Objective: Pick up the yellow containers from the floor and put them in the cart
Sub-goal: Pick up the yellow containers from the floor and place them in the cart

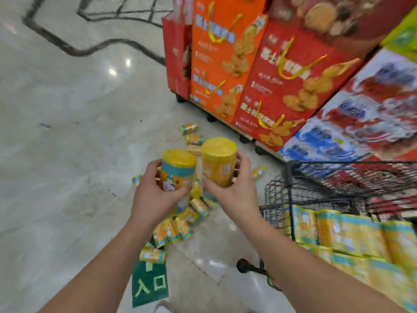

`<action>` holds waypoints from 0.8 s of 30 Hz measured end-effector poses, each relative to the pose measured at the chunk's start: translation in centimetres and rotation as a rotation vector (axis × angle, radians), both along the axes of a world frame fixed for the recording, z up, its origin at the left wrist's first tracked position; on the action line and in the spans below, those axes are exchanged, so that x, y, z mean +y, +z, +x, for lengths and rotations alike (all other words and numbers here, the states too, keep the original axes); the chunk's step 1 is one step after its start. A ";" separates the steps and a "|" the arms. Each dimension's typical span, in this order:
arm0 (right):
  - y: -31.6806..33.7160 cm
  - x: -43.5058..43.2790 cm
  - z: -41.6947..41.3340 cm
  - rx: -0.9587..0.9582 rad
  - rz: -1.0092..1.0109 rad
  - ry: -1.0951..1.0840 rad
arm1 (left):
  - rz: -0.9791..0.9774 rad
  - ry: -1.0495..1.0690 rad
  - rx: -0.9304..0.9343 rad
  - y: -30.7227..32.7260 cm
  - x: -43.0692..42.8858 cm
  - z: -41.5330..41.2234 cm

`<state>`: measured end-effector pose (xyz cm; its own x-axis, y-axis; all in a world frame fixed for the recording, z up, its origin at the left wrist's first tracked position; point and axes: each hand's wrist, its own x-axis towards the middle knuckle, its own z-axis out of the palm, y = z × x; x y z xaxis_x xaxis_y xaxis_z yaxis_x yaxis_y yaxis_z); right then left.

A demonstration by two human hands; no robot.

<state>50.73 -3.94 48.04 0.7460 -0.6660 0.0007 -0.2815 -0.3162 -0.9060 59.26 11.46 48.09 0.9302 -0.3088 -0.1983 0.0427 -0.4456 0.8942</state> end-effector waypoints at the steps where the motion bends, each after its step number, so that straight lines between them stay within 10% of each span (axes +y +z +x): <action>1: 2.5 -1.7 -1.4 -0.024 0.002 -0.032 | -0.041 -0.025 -0.002 2.2 -2.2 -1.2; 9: 10.1 -19.7 -20.1 0.093 -0.012 -0.207 | -0.121 -0.260 0.086 9.6 -21.9 -17.8; 24: -3.8 -43.2 -51.6 1.091 0.105 -0.209 | 0.475 -0.446 0.477 -7.0 -44.7 -46.3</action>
